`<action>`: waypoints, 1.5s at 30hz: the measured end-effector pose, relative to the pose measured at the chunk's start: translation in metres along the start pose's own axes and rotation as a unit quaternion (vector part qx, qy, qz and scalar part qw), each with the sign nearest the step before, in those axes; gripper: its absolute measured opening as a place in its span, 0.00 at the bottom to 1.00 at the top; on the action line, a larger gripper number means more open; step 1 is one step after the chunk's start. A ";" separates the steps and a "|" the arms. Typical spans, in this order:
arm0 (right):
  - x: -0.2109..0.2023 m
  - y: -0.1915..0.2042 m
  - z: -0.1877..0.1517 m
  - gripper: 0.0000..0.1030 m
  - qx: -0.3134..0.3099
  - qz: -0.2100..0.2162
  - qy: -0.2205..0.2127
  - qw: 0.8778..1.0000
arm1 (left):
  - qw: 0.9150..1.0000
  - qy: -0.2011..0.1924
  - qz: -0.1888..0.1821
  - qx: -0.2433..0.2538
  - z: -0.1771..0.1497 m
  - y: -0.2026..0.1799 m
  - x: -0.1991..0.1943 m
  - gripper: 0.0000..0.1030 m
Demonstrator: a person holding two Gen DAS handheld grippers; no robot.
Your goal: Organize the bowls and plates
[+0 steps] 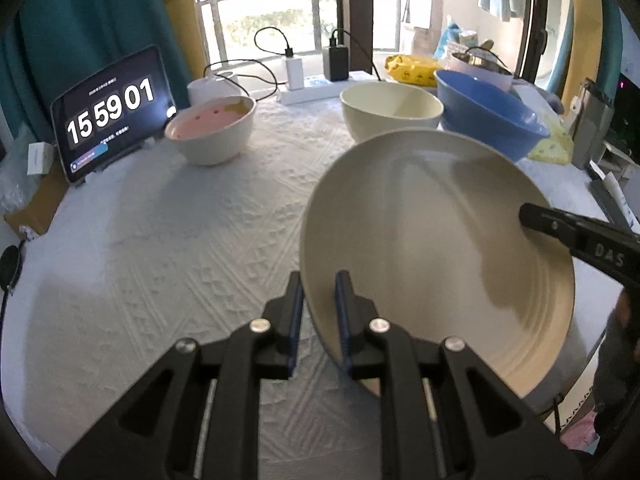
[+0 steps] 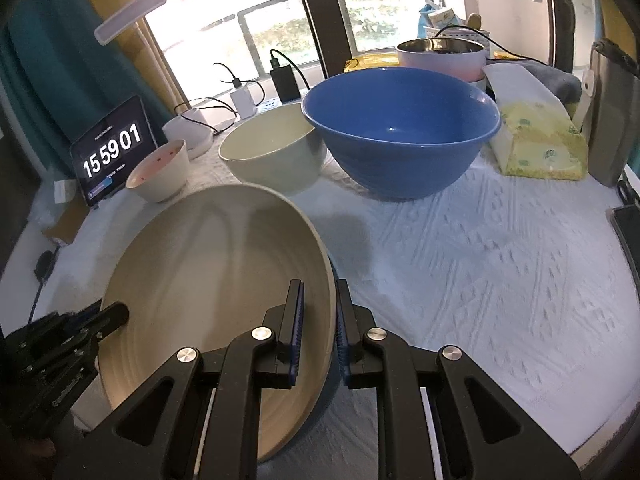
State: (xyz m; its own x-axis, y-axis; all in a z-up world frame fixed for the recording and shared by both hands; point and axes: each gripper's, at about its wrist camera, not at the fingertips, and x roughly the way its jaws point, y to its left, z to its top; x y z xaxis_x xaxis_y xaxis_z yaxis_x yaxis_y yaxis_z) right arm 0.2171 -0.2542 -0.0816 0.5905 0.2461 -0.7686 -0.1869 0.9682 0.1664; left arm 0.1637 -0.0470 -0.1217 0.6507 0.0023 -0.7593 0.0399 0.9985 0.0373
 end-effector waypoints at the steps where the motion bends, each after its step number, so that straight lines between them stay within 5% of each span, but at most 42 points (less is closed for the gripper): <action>1: -0.002 0.000 0.000 0.16 -0.002 -0.002 -0.003 1.000 | 1.000 0.000 -0.001 0.002 0.000 -0.002 -0.001 0.15; 18: -0.013 -0.018 -0.013 0.16 0.000 -0.010 -0.012 1.000 | 0.998 0.013 0.023 0.054 -0.008 -0.035 0.002 0.19; 31: -0.011 -0.020 -0.011 0.27 0.013 -0.007 -0.001 1.000 | 0.999 -0.018 0.030 -0.005 0.000 -0.008 -0.007 0.21; 34: -0.011 -0.020 -0.010 0.28 0.016 -0.007 -0.003 1.000 | 1.000 -0.011 0.022 -0.014 0.000 -0.006 -0.003 0.24; 39: -0.002 -0.022 -0.012 0.35 0.023 -0.002 0.008 1.000 | 0.999 0.012 0.005 -0.036 -0.002 -0.002 0.010 0.44; 45: 0.008 -0.020 -0.017 0.35 0.027 0.006 0.023 0.999 | 0.999 0.031 -0.013 -0.041 -0.005 -0.004 0.020 0.45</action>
State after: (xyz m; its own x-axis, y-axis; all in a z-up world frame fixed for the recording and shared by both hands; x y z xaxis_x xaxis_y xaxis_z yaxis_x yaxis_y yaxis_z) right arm 0.2126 -0.2727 -0.1014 0.5507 0.2567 -0.7942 -0.1506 0.9665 0.2080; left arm 0.1727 -0.0505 -0.1396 0.6024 -0.0233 -0.7979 -0.0076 0.9994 -0.0349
